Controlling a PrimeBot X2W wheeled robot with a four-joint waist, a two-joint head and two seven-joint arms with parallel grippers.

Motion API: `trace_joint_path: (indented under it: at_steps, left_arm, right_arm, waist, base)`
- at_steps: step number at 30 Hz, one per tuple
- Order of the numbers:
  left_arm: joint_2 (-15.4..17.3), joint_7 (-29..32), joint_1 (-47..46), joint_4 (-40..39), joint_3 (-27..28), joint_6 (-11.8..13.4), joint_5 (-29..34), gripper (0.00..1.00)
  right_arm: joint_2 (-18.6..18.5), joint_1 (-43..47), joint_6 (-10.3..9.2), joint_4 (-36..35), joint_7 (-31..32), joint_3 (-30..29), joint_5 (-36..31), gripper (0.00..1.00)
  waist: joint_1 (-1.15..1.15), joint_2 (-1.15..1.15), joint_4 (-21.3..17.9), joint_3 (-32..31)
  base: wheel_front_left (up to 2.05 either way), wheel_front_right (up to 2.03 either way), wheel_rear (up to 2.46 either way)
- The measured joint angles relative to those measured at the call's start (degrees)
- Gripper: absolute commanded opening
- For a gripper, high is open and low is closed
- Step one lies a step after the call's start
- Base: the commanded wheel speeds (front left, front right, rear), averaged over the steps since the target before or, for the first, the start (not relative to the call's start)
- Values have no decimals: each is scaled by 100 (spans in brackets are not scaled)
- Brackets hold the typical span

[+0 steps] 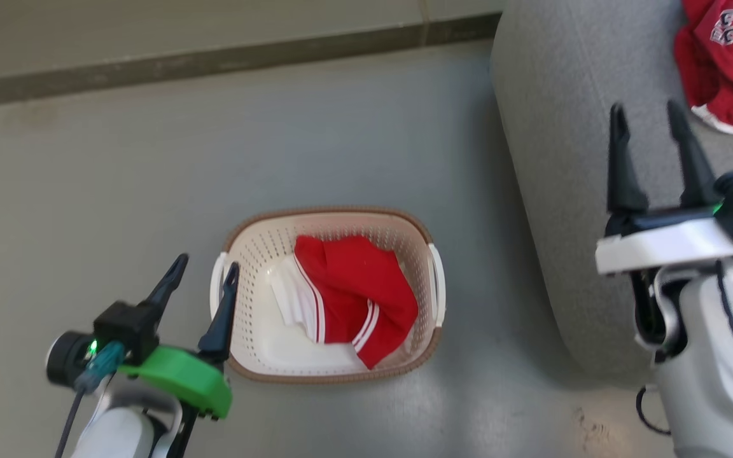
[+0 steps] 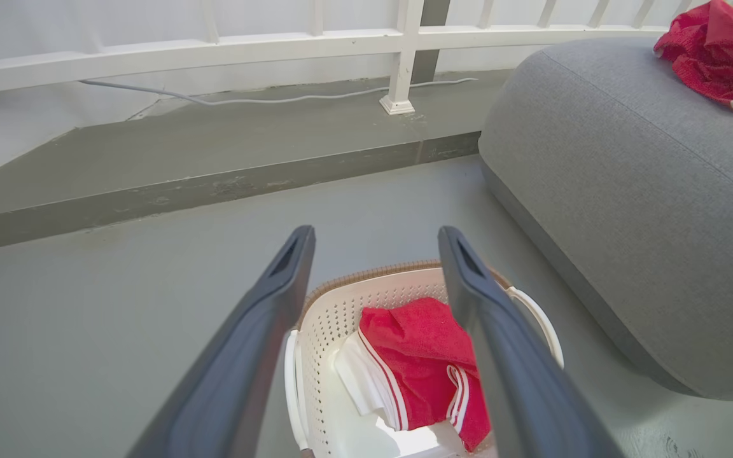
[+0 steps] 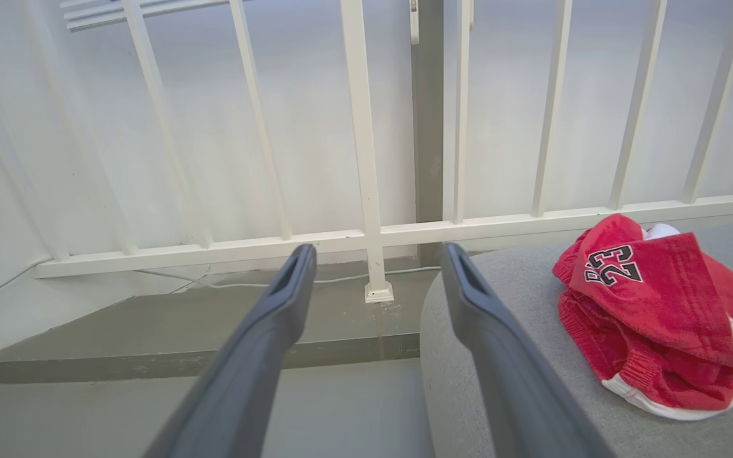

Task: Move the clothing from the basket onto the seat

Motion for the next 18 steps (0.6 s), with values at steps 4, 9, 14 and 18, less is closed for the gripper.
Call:
trace_joint_path:
  at_steps: [4, 9, 14, 18]
  left_arm:
    - [-76, 170, -413, 282, -186, -98, 80, 100]
    - [-211, 336, -940, 630, -378, -172, 169, 100]
    - [-278, 489, -1378, 982, -549, -253, 397, 100]
    - [-287, 599, -1706, 1254, -684, -320, 514, 100]
  right_arm:
    - [-24, -340, -1, -75, 0, -115, 0, 100]
    - [-219, -699, -7, -147, -1, -308, -9, 100]
    - [-272, -1080, -8, -209, -18, -410, -8, 100]
    - [-271, -1355, -7, -271, -18, -403, -7, 100]
  waist:
    - [0, 0, -32, 323]
    - [0, 0, -66, 727]
    - [1, 0, -85, 1137]
    - [1, 0, -101, 1467]
  base:
    - [0, 0, 0]
    - [0, 0, 0]
    - [0, 0, 0]
    - [0, 0, 0]
